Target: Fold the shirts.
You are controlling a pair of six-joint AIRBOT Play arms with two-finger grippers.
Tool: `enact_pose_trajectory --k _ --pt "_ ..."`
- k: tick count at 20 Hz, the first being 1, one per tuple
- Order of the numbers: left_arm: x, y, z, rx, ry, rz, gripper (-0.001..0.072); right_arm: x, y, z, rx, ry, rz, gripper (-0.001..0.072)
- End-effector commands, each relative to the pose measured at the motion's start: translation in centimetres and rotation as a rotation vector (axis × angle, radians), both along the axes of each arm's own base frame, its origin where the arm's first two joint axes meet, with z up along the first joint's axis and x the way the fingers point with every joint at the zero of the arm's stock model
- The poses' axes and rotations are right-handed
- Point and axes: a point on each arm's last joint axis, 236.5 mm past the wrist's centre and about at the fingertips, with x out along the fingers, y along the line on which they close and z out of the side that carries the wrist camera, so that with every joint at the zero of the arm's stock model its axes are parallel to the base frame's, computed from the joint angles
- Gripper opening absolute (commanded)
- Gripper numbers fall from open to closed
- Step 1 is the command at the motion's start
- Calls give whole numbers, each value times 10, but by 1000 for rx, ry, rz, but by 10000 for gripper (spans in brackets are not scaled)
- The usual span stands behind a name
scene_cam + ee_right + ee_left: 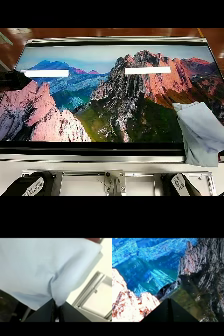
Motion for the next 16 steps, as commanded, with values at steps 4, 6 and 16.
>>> enact_pose_trajectory --k 4,6,16 --pt "0 0 -1 -1 3 -1 38 -42 26 -70 20 95 -153 492" --pt "0 0 -1 0 3 0 38 -38 20 -64 2 83 -49 656" --pt "4 -51 -142 298 426 -139 314 177 37 100 -327 -569 518 651"
